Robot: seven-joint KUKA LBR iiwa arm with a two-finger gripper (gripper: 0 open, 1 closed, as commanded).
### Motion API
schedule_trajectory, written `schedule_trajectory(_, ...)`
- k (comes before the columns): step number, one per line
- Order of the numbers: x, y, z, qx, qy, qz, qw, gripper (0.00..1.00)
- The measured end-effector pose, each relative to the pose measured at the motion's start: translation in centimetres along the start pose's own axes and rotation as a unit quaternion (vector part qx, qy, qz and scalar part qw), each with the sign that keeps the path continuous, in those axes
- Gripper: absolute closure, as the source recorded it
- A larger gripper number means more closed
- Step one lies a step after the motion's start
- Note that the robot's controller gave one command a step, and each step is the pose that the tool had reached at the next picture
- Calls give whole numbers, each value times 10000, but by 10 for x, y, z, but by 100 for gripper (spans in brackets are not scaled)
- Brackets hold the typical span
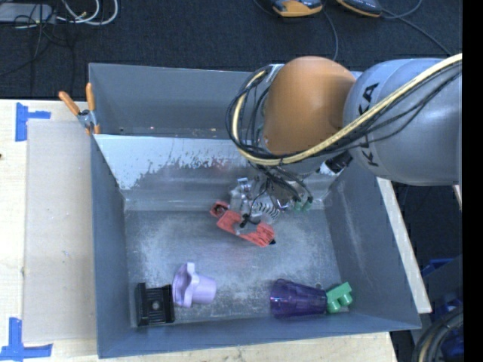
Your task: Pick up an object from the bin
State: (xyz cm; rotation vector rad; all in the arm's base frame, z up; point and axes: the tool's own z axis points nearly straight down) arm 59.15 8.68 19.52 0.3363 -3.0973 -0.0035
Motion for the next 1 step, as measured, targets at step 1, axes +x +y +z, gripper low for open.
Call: schedule_trajectory(1, -9, 4, -72, 5, -72, -145, 9999, 100)
